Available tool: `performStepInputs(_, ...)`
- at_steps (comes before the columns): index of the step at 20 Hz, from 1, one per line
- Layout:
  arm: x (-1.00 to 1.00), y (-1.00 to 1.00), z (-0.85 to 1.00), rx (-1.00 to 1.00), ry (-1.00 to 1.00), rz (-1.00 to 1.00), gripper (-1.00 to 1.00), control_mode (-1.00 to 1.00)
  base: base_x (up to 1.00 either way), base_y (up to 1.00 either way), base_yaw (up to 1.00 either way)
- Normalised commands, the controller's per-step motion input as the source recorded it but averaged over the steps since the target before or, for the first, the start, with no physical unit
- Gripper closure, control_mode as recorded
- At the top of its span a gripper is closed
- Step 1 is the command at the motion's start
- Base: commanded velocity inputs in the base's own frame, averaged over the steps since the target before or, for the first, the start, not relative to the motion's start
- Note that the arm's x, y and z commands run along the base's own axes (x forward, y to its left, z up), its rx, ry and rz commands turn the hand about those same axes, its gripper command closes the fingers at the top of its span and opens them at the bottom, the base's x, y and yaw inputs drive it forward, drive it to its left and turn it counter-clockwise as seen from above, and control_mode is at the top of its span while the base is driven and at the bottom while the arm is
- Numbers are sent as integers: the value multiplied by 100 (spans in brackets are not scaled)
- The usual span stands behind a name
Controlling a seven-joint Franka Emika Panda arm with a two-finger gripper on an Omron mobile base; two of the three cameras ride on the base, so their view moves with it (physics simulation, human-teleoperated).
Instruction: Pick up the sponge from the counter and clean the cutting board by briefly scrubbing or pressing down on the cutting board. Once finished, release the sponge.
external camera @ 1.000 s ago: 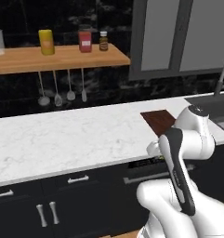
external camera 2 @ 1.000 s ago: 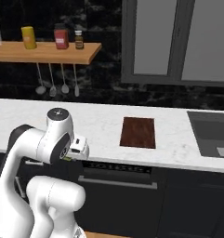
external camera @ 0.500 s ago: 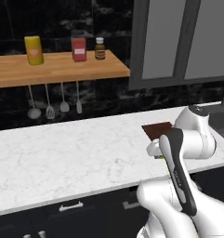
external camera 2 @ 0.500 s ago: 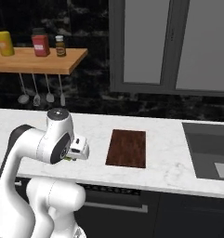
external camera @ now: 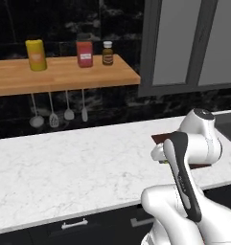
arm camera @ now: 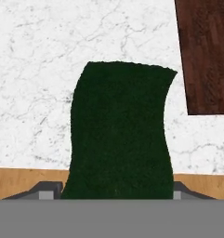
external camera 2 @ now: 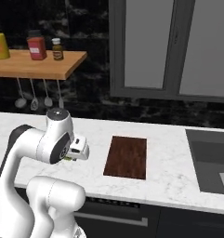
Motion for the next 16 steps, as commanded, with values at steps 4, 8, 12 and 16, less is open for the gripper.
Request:
performStepInputs(4, 0, 0, 0, 0, 0, 0, 100, 100, 65, -40, 11)
performStepInputs(8, 0, 0, 0, 0, 0, 0, 100, 100, 64, -42, 20)
performStepInputs(12, 0, 0, 0, 0, 0, 0, 100, 100, 61, -31, 21)
performStepInputs(16, 0, 0, 0, 0, 0, 0, 100, 100, 55, -12, 18)
